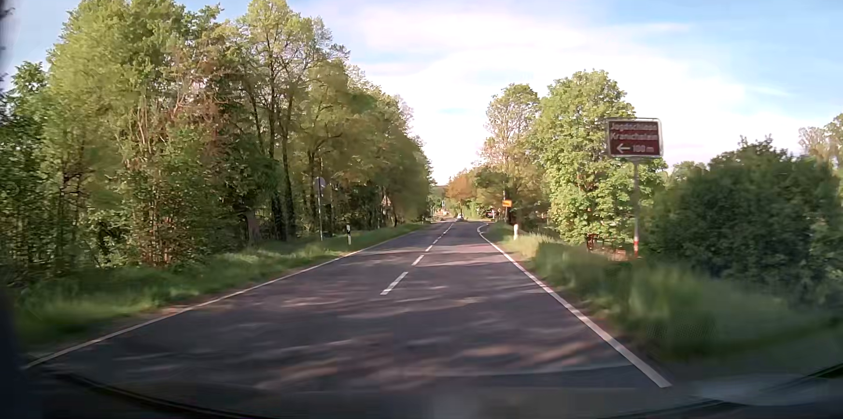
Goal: Follow the waypoints while adhering to traffic rules and regulations
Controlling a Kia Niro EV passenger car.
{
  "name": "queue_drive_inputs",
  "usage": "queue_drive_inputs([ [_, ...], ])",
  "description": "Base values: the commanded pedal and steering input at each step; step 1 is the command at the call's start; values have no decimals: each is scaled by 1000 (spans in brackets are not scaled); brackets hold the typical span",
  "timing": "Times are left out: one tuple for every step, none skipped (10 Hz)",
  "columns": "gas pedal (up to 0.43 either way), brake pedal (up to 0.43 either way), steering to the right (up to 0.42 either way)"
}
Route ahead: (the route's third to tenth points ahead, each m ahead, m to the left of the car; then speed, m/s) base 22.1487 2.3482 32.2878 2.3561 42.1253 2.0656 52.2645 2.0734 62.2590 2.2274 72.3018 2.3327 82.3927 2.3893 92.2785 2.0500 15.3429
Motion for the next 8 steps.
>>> queue_drive_inputs([
  [0, 0, 0],
  [0, 0, 0],
  [0, 0, 0],
  [0, 0, 0],
  [0, 0, 0],
  [0, 0, 0],
  [0, 0, 0],
  [0, 0, 0],
])
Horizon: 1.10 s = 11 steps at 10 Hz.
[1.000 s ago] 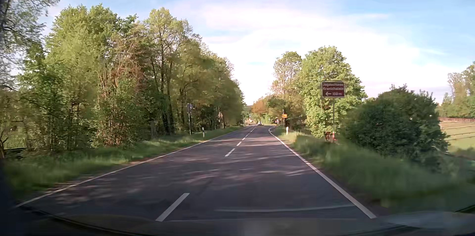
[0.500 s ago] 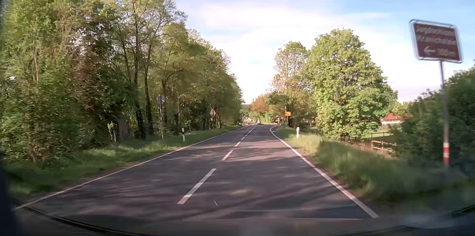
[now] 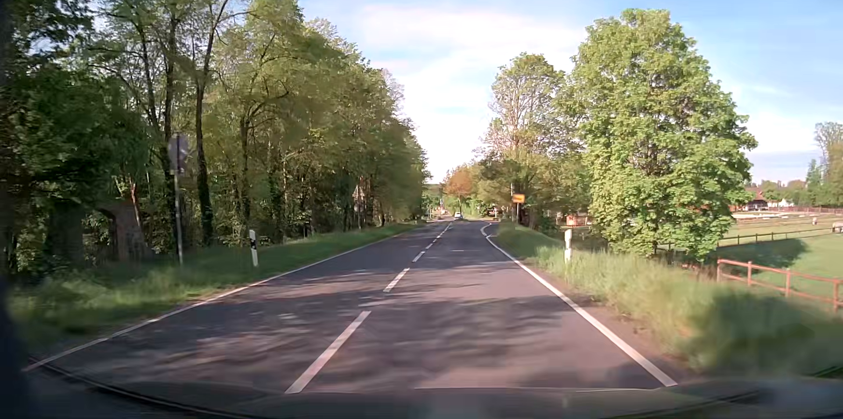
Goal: Follow the waypoints while adhering to traffic rules and regulations
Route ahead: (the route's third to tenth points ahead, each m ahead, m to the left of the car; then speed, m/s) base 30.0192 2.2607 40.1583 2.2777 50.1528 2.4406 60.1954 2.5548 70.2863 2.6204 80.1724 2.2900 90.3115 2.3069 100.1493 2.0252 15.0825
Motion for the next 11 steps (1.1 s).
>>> queue_drive_inputs([
  [0, 0, 0],
  [0, 6, 0],
  [0, 43, 0],
  [0, 79, 1],
  [0, 104, 2],
  [0, 110, 2],
  [0, 116, 2],
  [0, 122, 3],
  [0, 128, 3],
  [0, 134, 4],
  [0, 146, 4],
])
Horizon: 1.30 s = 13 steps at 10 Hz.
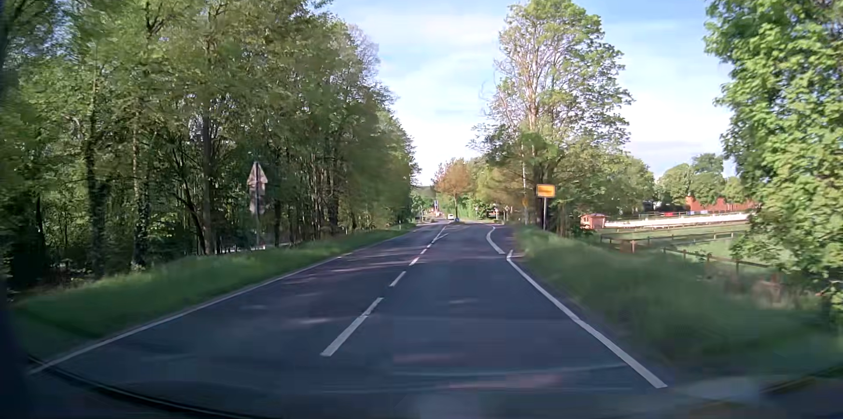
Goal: Follow the waypoints while adhering to traffic rules and regulations
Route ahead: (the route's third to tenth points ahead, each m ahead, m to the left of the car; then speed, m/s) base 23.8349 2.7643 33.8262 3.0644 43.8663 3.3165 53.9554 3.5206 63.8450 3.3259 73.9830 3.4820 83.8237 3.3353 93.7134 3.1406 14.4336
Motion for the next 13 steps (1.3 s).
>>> queue_drive_inputs([
  [0, 146, 4],
  [0, 165, 4],
  [0, 165, 4],
  [0, 171, 4],
  [0, 165, 4],
  [0, 183, 4],
  [0, 189, 4],
  [0, 183, 4],
  [0, 189, 4],
  [0, 183, 4],
  [0, 183, 3],
  [0, 183, 4],
  [0, 183, 3],
])
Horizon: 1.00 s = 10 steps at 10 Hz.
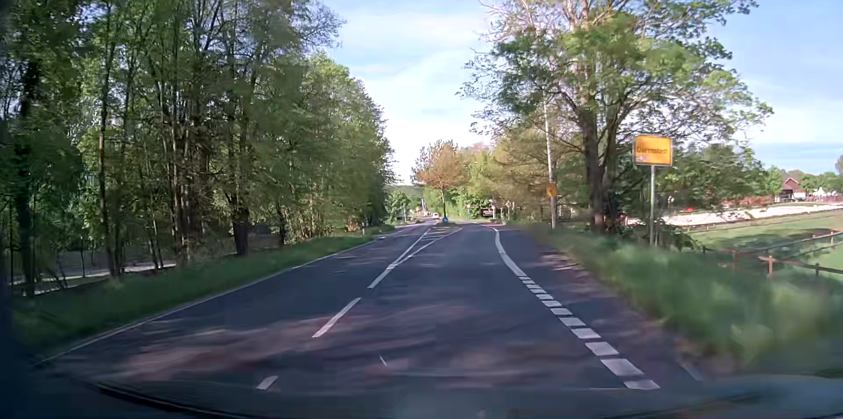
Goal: Follow the waypoints while adhering to traffic rules and regulations
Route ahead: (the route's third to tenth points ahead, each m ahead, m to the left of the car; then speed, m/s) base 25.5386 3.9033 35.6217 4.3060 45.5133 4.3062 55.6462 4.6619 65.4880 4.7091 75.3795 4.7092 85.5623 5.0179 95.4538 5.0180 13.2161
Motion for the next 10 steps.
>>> queue_drive_inputs([
  [0, 183, 4],
  [0, 183, 4],
  [0, 171, 4],
  [0, 134, 4],
  [0, 98, 4],
  [0, 43, 4],
  [0, 0, 4],
  [0, 0, 4],
  [0, 0, 4],
  [0, 0, 5],
])
